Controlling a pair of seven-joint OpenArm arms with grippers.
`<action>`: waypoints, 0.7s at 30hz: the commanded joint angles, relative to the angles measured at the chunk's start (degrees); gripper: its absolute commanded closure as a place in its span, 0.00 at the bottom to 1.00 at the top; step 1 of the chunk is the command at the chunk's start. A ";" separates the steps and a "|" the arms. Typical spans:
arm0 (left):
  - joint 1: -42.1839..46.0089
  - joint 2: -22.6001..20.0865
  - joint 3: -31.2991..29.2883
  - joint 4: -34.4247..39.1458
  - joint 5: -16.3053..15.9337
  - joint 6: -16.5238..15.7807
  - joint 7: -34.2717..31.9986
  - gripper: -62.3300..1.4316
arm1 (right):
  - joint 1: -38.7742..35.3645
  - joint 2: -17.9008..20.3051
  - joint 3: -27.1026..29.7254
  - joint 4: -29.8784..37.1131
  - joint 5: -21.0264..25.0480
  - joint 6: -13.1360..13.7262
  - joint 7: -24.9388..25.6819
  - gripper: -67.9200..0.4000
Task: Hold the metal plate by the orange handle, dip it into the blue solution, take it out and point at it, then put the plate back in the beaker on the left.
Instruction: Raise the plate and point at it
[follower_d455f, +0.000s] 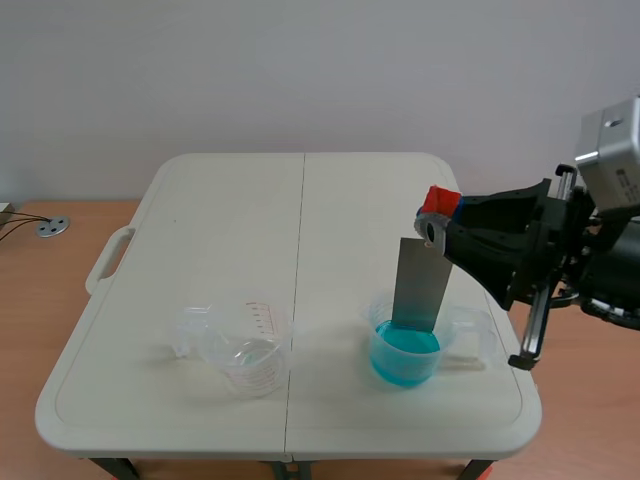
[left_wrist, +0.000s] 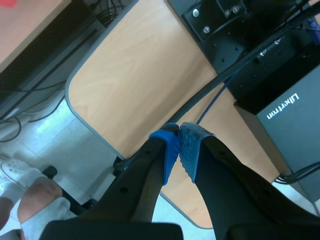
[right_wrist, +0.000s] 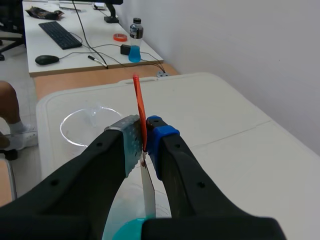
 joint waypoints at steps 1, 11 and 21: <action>-1.05 -0.22 -0.17 0.57 -0.13 -0.07 -0.63 0.91 | 0.28 1.31 0.87 1.55 1.84 0.42 0.83 0.97; -10.64 -0.68 -9.33 3.91 -0.17 0.57 -0.55 0.91 | -1.20 2.64 5.35 5.68 5.29 0.42 0.15 0.97; -22.27 -3.37 -13.25 7.67 -0.20 -0.13 -1.68 0.91 | -1.20 2.78 6.95 9.44 5.33 0.42 -1.66 0.97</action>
